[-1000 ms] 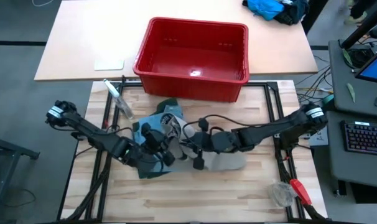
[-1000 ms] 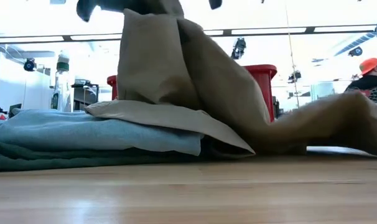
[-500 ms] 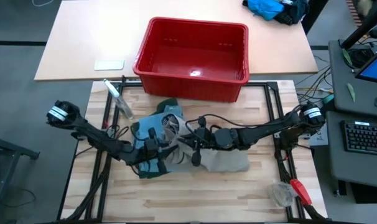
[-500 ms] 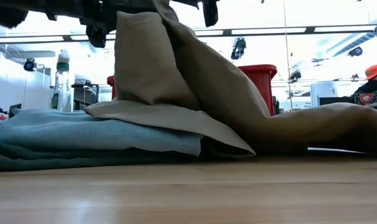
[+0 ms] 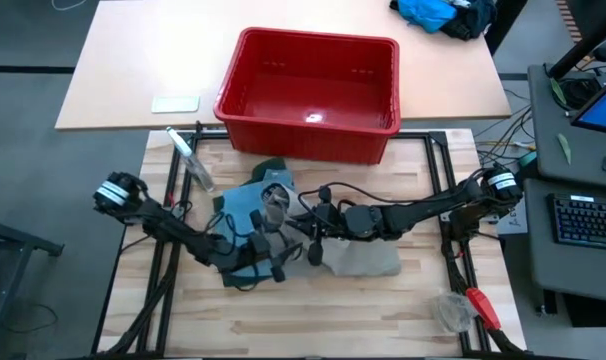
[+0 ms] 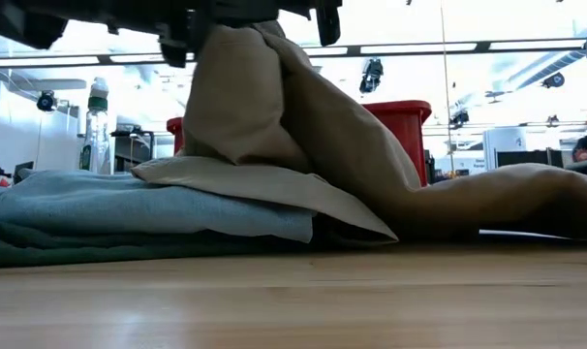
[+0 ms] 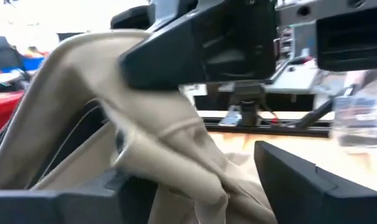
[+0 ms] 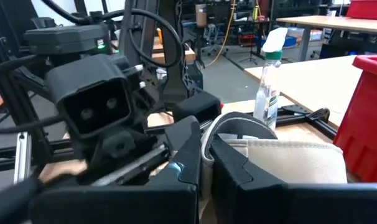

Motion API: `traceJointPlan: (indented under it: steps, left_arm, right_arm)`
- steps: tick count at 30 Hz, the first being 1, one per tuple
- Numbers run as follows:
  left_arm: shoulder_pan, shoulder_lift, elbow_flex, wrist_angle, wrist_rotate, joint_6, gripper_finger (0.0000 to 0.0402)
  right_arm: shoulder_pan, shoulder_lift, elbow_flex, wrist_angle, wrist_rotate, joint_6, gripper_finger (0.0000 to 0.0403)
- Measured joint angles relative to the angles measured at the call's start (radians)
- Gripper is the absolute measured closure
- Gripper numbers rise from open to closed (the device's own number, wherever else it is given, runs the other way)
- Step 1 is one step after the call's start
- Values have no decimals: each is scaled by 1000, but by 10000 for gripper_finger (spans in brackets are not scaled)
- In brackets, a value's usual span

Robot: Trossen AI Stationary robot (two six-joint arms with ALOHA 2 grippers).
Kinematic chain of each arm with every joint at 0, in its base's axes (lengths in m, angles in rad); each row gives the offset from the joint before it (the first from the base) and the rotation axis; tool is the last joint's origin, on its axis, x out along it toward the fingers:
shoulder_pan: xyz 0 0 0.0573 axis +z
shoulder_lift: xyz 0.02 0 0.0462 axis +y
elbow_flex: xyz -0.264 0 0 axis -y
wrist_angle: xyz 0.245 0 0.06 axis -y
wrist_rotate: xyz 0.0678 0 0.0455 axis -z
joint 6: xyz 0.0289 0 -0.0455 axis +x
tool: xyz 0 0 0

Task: Fold Laundry from Bin
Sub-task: Fold the light brown shorts

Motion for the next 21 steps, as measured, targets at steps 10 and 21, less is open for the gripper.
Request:
traceJointPlan:
  steps: [10, 21]
  left_arm:
    - [10, 105, 154, -4, -172, 163, 226]
    - [0, 41, 195, -4, -168, 256, 392]
  right_arm:
    - [3, 0, 0, 10, 0, -1, 390]
    - [7, -87, 76, -214, -3, 16, 323]
